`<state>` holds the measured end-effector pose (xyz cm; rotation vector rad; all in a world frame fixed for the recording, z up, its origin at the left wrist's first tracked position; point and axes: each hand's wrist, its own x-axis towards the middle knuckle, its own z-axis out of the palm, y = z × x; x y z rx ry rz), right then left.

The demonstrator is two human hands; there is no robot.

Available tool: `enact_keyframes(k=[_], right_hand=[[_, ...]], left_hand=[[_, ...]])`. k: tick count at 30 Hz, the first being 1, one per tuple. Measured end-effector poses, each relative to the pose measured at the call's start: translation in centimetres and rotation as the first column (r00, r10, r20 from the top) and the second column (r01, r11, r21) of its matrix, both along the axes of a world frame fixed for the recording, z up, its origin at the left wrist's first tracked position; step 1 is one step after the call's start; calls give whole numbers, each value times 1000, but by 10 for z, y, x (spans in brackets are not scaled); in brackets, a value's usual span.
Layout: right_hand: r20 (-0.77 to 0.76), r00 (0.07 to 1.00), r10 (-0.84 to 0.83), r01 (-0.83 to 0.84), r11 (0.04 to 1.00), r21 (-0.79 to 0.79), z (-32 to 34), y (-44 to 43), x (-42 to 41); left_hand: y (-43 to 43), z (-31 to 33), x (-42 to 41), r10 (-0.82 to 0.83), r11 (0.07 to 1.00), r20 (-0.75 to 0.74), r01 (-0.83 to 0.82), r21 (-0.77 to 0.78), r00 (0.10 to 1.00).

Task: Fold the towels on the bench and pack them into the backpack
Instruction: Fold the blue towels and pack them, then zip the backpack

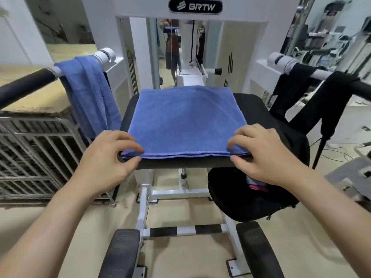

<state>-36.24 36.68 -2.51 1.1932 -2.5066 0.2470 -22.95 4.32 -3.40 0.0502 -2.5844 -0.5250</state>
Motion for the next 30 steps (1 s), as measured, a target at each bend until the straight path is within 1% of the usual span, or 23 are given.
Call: enact_keyframes(k=[1,3,6,8,11,14,16,18,20,21,22,23,24,25,27,28,30], right_hand=[[10,999,34,-34,999,-12,0,-6,2],[3,996,92,-92,996,-9,-6,-17,3],[-153,978,139,-137,990,25,-18,-21,-1],[-256,951,175,-154,983,99,-19,-18,-2],[-357,898,257,-179,955,237,-17,-15,-4],[-371,881,293,-196,941,277,-14,-16,-4],[-387,876,289,-198,945,259,-13,-17,2],[-397,879,266,-165,949,270,-16,-16,14],[-339,914,223,-118,945,305,-19,-12,31],[-274,940,203,-114,945,308,-18,-10,37],[-188,966,176,-114,947,301,-15,-9,40],[-79,987,139,-112,954,277,-7,-9,40],[42,995,88,-95,969,228,4,-11,35],[144,989,37,-62,983,170,15,-15,28],[240,971,-25,19,999,27,35,-24,5],[269,962,-51,65,997,-42,43,-30,-11],[370,921,-119,175,977,-122,54,-45,-48]], left_hand=[[2,0,-3,-47,999,1,47,-13,999],[5,-4,-9,-84,994,-1,83,-65,996],[2,-8,-12,-120,978,-24,114,-172,992],[2,-10,-10,-132,953,-22,121,-278,991],[2,-14,-9,-164,916,-92,117,-385,982],[-4,-17,-14,-221,903,-103,164,-398,970],[-6,-16,-13,-257,883,-93,194,-428,962],[-5,-15,-7,-293,866,-63,237,-441,954],[1,-10,3,-304,867,83,312,-389,949],[4,-4,6,-268,881,184,318,-350,946],[6,2,7,-214,912,289,297,-284,933],[6,10,5,-172,948,331,248,-201,928],[6,18,1,-141,976,308,184,-115,941],[4,27,-6,-103,993,246,114,-32,964],[-1,41,-28,1,997,101,-8,72,995],[-5,46,-42,48,992,80,-58,117,996],[-11,48,-76,122,970,97,-139,198,988]])
